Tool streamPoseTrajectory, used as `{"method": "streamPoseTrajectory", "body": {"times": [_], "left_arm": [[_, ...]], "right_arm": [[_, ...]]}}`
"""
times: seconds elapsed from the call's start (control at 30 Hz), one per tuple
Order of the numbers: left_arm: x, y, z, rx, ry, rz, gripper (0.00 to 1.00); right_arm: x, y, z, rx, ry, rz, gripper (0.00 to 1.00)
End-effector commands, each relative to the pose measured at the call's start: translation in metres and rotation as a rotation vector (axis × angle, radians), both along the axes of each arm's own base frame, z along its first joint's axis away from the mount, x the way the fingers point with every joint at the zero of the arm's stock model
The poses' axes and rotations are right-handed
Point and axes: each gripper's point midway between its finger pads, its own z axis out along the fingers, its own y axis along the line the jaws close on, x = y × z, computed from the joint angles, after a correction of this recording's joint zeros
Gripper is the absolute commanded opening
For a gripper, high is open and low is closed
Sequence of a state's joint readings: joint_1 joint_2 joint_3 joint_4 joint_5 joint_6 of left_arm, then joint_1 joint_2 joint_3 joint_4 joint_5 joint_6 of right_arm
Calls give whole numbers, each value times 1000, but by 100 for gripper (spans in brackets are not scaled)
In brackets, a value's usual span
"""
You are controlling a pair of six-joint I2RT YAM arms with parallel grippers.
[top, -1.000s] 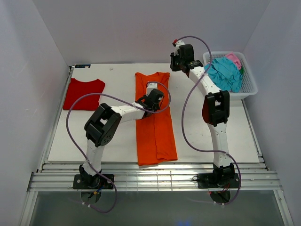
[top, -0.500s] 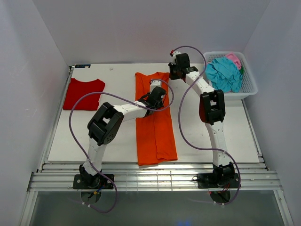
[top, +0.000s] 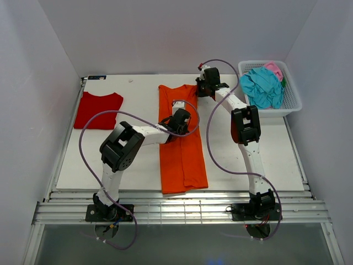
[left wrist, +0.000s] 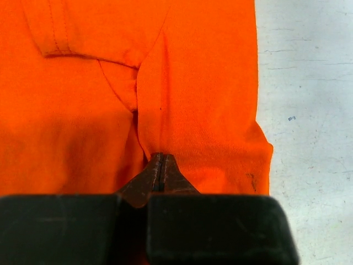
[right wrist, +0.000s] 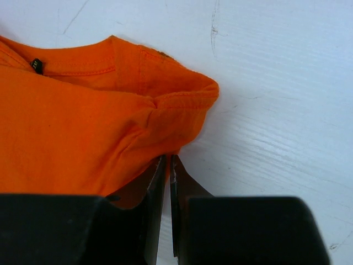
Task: Fold and stack the t-shirts
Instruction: Rotate the tshirt 90 degrees
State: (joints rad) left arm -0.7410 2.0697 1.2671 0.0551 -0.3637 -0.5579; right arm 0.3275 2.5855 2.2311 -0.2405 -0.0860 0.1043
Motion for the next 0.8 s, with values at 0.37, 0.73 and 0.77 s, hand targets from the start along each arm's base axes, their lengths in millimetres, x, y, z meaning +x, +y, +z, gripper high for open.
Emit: {"method": "streamPoseTrajectory", "body": {"times": [0.37,0.73,0.77], "left_arm": [[-23,9,-2,-32,36,-10,0],[-27,13,-1,-33,38,-7,0],[-26,14,-2,-31,38,-4,0]], "right_arm": [[27,16,85,110,-213,-2,13],[35,29,66,195,-205,-3,14],[35,29,62,196,-197,-2,14]]}}
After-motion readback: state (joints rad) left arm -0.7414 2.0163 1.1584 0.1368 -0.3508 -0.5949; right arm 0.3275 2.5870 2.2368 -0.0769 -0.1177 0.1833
